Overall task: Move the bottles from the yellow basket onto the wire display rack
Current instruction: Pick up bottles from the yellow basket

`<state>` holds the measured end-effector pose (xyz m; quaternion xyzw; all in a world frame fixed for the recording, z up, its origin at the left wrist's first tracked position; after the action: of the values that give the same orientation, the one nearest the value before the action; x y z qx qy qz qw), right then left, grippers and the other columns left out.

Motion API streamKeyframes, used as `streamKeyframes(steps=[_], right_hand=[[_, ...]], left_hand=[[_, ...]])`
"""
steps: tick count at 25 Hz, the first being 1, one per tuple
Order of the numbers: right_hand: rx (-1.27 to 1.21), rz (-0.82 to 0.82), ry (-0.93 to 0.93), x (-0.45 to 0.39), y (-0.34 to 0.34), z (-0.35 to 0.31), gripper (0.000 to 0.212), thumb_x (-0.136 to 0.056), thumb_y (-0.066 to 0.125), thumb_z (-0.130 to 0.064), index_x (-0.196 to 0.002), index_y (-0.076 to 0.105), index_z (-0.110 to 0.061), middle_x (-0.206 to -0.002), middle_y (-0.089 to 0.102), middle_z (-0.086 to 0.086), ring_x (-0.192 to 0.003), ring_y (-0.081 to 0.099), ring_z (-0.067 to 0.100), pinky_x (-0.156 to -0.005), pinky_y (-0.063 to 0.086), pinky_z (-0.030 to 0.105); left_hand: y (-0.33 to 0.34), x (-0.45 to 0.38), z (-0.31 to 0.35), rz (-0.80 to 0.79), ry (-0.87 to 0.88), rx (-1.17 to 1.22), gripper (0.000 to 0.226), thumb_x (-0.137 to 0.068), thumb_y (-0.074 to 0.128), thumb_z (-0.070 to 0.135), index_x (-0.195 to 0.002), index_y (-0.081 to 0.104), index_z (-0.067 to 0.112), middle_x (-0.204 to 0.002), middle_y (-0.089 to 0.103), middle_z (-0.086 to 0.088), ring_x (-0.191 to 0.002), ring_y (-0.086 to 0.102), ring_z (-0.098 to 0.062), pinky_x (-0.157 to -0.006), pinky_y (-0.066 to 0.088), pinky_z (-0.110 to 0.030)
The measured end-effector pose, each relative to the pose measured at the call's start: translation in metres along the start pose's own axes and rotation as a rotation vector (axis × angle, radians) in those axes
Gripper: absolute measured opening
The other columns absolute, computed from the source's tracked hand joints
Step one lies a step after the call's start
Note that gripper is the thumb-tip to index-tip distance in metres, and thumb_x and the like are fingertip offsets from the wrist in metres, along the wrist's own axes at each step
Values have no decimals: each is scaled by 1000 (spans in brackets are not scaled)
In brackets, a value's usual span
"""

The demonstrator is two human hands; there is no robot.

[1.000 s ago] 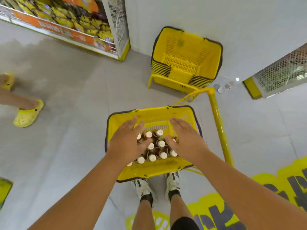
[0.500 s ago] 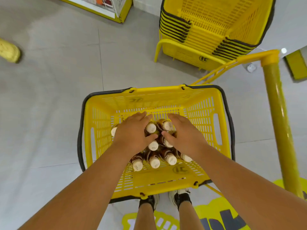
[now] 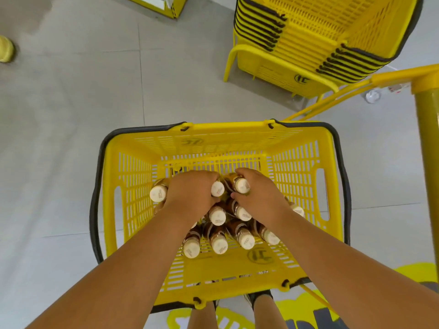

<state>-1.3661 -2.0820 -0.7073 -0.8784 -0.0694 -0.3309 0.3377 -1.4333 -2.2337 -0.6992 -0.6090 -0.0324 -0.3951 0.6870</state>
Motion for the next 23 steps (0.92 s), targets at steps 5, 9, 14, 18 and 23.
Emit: streamKeyframes(steps=[5, 9, 14, 18, 23], right_hand=[[-20, 25, 16, -3, -2, 0, 40, -90, 74, -19, -128, 64, -28, -120, 69, -5, -109, 64, 17, -83, 44, 23], [-58, 83, 3, 7, -14, -7, 29, -92, 70, -17, -119, 70, -28, -107, 74, -5, -99, 68, 17, -77, 52, 29], [-114, 164, -29, 29, -38, -21, 19, -92, 70, -20, -109, 72, -27, -99, 74, -6, -90, 67, 14, -78, 56, 38], [-215, 197, -29, 52, -57, -31, 31, -88, 77, -23, -102, 68, -49, -99, 70, -29, -93, 63, -9, -77, 48, 11], [-280, 270, -86, 85, -83, -57, 36, -86, 83, -30, -117, 70, -42, -110, 69, -30, -106, 61, -14, -87, 48, 9]], left_hand=[[1, 4, -1, 30, -42, 7, 28, -89, 66, 48, -114, 62, 36, -100, 71, 6, -93, 66, -20, -62, 34, -28], [-2, 10, 2, 84, -65, 70, 29, -87, 65, 50, -112, 61, 37, -101, 69, 9, -96, 65, -16, -63, 35, -28], [-26, 34, 11, 188, -130, 403, 30, -88, 71, 44, -116, 66, 38, -106, 72, 10, -98, 66, -15, -74, 53, -34], [-48, 55, 12, 257, -205, 707, 41, -85, 80, 35, -124, 67, 35, -114, 71, 16, -106, 62, -7, -83, 46, -18], [-80, 84, 14, 300, -197, 934, 49, -83, 82, 36, -129, 66, 37, -125, 62, 27, -120, 51, 9, -96, 39, -7]])
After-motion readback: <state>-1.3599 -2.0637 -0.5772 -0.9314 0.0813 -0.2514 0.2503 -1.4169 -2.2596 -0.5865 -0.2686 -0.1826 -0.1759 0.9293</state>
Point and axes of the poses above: each hand's wrist, its own x-axis away from the middle knuckle, its own y-axis out of the palm, z = x × y, the point moved 5 cm from there along -x, towards the middle knuckle
